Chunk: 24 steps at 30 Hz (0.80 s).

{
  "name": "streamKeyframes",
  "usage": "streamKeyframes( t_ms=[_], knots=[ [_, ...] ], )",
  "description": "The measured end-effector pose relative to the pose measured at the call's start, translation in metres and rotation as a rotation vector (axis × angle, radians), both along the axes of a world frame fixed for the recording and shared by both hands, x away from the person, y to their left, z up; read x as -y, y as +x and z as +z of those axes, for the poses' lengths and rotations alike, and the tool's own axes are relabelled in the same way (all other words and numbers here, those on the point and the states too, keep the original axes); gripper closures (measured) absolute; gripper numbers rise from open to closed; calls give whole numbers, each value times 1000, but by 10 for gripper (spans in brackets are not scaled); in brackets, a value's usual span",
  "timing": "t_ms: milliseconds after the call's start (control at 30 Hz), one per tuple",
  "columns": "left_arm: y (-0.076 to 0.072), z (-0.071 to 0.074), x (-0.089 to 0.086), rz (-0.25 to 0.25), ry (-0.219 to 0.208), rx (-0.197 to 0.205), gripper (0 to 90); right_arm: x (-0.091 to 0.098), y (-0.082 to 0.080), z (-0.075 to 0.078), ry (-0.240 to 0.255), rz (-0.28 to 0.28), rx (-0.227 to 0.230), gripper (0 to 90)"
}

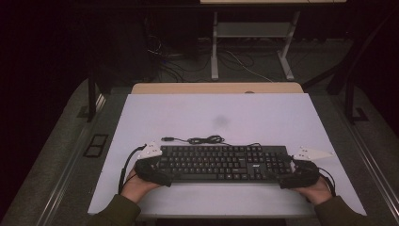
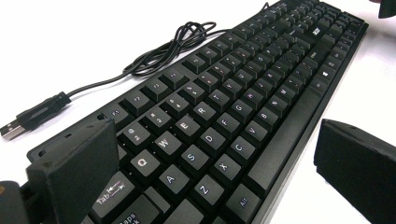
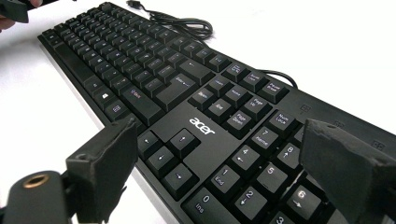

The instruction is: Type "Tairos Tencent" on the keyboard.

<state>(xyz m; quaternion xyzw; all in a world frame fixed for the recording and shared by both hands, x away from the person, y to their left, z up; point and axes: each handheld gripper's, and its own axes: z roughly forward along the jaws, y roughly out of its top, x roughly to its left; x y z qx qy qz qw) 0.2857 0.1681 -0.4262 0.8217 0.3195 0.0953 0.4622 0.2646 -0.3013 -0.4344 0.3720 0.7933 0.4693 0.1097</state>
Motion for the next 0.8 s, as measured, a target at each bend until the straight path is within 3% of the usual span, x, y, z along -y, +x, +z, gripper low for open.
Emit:
streamKeyframes(
  t_ms=[800],
  knots=[
    [-2, 3, 0, 1, -3, 25, 0, -12, 9, 10, 30, 48, 6, 115]
  ],
)
